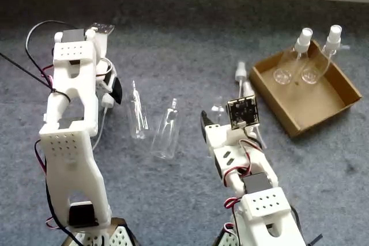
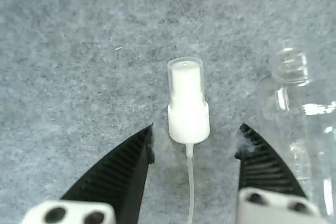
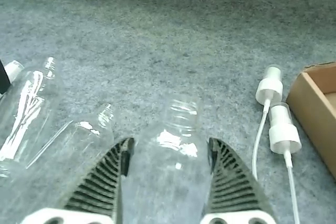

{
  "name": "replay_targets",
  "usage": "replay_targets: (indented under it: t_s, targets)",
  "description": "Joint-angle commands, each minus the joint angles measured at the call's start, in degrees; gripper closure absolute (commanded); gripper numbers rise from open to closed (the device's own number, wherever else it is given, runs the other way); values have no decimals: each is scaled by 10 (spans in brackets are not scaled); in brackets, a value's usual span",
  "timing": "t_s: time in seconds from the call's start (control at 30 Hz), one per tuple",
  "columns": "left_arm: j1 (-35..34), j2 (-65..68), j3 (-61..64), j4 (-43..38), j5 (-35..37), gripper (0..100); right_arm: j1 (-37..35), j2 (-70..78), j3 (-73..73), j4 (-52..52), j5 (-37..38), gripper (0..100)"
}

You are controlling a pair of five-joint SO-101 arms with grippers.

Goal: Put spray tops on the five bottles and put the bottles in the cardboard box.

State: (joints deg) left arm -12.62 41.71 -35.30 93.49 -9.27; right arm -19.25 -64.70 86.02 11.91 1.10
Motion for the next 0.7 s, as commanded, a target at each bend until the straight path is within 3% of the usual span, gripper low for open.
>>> replay_targets:
  t_s: [0.0, 0.3, 0.5, 0.67]
  targets:
    - [-6, -3, -17, -31, -2, 790, -3, -12, -7, -15, 5, 964]
    - [-7, 33, -9, -60, -2, 796, -3, -12, -7, -15, 5, 964]
    - [-5, 33, -10, -61, -5, 999, -3, -12, -7, -15, 5, 964]
    - [-5, 32, -10, -57, -5, 985, -3, -12, -7, -15, 5, 964]
